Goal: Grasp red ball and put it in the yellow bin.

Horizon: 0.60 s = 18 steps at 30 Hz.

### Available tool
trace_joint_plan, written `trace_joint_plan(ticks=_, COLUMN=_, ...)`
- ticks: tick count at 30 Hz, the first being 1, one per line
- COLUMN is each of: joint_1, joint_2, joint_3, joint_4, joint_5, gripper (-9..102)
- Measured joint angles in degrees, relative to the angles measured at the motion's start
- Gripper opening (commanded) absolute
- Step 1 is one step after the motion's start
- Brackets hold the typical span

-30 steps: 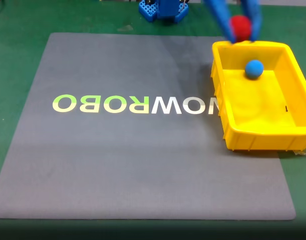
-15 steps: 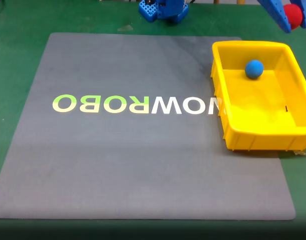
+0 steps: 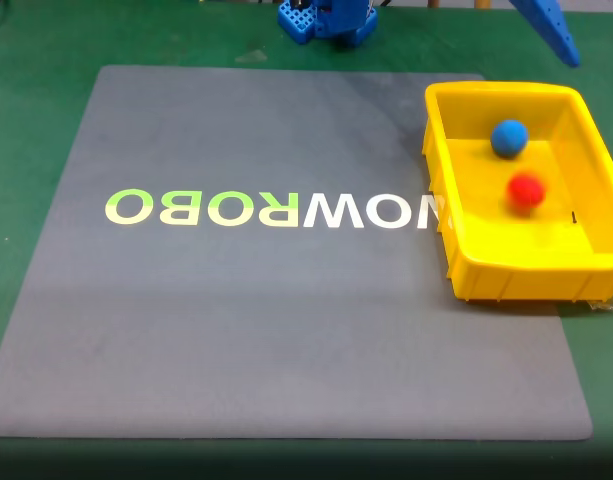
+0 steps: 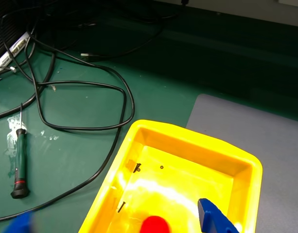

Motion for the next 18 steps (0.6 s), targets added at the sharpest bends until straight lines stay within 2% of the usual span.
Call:
trace_joint_plan(ticks=13, joint_1=0.97, joint_2=0.26, joint_3=0.0, joint_4=1.32, joint_5=0.62, gripper=41)
trace_joint_plan(ticks=18, joint_1=2.37, joint_2=9.58, joint_3=6.59, joint_4=4.13, joint_5=0.7, gripper=36)
